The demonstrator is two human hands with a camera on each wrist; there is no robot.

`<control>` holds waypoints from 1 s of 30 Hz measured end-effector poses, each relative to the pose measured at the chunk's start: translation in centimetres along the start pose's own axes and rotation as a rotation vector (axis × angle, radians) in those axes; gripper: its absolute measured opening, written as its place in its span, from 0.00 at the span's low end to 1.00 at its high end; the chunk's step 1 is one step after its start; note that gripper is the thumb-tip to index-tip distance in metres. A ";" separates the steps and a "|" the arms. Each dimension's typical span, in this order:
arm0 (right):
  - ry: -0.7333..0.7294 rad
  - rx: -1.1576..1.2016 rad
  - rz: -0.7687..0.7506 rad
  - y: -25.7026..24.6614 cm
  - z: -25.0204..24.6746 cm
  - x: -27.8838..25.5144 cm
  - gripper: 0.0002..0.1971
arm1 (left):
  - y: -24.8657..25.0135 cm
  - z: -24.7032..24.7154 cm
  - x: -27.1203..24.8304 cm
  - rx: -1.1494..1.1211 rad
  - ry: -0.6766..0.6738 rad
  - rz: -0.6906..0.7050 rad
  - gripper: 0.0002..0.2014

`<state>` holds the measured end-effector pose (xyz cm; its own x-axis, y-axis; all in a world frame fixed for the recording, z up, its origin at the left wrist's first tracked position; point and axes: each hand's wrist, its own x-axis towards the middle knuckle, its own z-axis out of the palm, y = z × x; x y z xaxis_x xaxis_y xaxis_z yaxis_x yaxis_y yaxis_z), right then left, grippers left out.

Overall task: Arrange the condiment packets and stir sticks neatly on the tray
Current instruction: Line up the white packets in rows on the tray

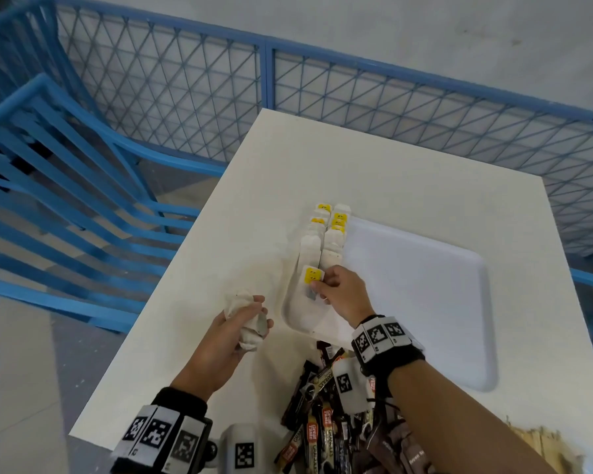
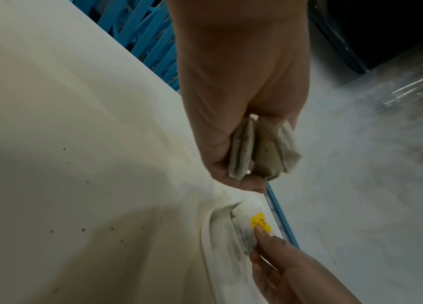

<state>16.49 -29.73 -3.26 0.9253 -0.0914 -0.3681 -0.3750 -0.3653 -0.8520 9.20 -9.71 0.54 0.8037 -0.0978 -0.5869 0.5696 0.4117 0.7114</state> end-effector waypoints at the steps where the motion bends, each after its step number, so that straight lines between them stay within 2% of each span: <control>1: 0.012 -0.028 -0.003 0.1 0.2 0.4 0.10 | 0.1 0.0 -0.1 0.004 0.004 0.004 0.07; 6: 0.013 -0.110 -0.023 -0.4 0.9 1.6 0.05 | 0.3 -0.1 -0.4 0.006 -0.004 0.033 0.08; 11: 0.043 -0.174 -0.035 -0.7 1.2 2.3 0.09 | 0.4 -0.1 -0.4 0.066 0.003 0.046 0.10; 16: 0.083 -0.198 -0.064 -0.6 1.5 2.7 0.08 | 0.4 0.1 -0.4 0.085 0.003 0.046 0.11; 20: 0.128 -0.184 -0.116 -0.7 1.5 2.4 0.13 | 0.3 0.4 -0.2 0.094 0.018 0.043 0.13; 23: 0.121 -0.129 -0.162 -1.7 1.5 1.2 0.09 | 0.3 0.7 0.0 0.077 0.019 0.042 0.13; 26: 0.021 -0.064 -0.169 -2.8 1.3 -1.0 0.09 | 0.3 1.2 0.3 0.056 0.009 0.051 0.12; 30: -0.249 -0.002 -0.131 -3.2 1.0 -4.3 0.13 | 0.2 1.9 0.5 0.051 -0.018 0.088 0.07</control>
<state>13.68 -27.26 0.68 0.9236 0.1870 -0.3348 -0.2523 -0.3612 -0.8977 10.02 -11.41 1.13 0.8539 -0.0795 -0.5143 0.5040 0.3732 0.7790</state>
